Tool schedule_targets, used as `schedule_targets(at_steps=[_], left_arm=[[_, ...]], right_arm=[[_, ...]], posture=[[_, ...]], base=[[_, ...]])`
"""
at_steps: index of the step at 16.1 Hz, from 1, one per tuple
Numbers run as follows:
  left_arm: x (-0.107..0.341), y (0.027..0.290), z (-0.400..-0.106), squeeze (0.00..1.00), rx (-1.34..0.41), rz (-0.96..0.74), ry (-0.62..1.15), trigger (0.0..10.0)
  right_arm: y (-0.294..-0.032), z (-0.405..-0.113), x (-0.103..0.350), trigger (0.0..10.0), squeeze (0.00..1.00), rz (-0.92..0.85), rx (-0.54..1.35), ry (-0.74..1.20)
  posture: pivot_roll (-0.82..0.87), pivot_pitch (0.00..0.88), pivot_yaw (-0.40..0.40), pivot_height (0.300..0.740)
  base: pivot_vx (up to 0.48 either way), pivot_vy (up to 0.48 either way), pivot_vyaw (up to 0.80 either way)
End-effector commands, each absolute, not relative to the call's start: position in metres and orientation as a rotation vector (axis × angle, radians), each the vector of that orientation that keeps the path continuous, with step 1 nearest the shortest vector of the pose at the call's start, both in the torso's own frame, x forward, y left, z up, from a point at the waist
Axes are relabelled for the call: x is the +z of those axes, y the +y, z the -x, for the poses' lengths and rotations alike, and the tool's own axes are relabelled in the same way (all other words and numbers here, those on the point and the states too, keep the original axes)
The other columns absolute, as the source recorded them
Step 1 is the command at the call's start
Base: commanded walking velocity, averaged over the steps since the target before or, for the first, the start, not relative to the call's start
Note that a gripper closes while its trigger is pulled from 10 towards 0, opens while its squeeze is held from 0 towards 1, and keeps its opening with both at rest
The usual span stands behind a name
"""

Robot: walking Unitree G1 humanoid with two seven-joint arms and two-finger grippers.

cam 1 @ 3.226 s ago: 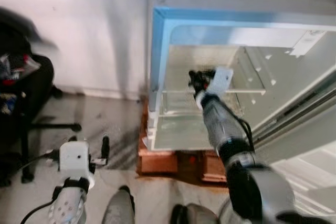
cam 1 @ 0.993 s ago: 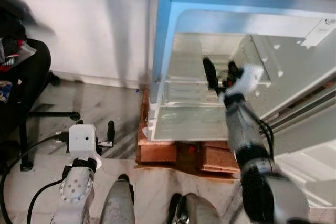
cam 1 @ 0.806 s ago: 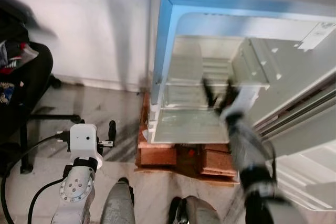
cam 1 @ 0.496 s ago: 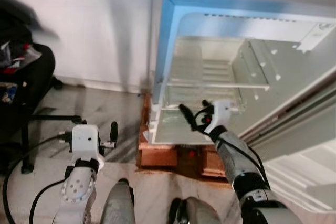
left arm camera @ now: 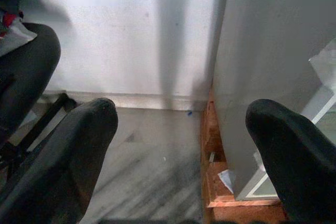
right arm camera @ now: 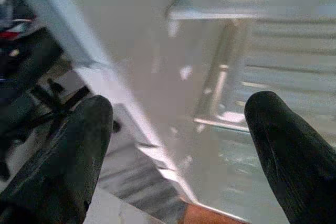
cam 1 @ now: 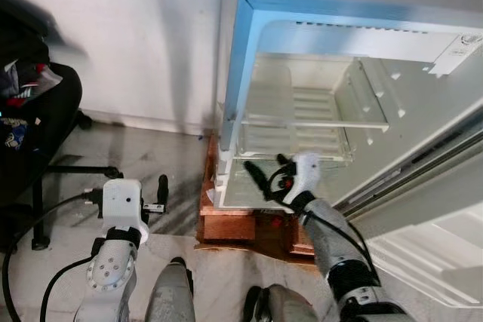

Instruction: Restocking fridge

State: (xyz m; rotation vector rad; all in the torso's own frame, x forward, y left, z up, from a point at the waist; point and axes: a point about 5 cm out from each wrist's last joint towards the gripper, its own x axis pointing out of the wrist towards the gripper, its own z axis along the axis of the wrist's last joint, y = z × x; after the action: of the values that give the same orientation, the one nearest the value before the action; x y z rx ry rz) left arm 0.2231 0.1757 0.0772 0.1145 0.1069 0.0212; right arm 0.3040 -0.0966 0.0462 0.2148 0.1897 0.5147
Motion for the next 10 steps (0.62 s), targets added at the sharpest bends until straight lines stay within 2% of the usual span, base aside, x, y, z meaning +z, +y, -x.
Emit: schedule_targets(at_steps=[1, 6, 7, 10], left_arm=[[0.074, 0.172, -0.220, 0.00, 0.003, -0.115, 0.125, 10.0], [0.069, 0.167, -0.198, 0.00, 0.025, -0.094, 0.166, 10.0], [0.068, 0.165, -0.189, 0.00, 0.034, -0.086, 0.181, 10.0], [0.068, 0.167, -0.181, 0.00, 0.059, -0.076, 0.197, 10.0]], right_arm=[[-0.090, -0.309, 0.050, 10.0, 0.00, -0.185, 0.532, 0.185], [-0.064, -0.337, 0.070, 10.0, 0.00, -0.063, 0.545, 0.207], [-0.063, -0.343, 0.075, 10.0, 0.00, -0.016, 0.545, 0.218], [-0.068, -0.348, 0.082, 10.0, 0.00, -0.037, 0.631, 0.218]], posture=[[0.27, 0.173, -0.085, 0.740], [0.28, 0.254, -0.119, 0.740], [0.29, 0.293, -0.136, 0.740], [0.29, 0.317, -0.152, 0.740]], base=[[0.000, 0.000, 0.00], [0.000, 0.000, 0.00], [0.000, 0.000, 0.00], [0.000, 0.000, 0.00]])
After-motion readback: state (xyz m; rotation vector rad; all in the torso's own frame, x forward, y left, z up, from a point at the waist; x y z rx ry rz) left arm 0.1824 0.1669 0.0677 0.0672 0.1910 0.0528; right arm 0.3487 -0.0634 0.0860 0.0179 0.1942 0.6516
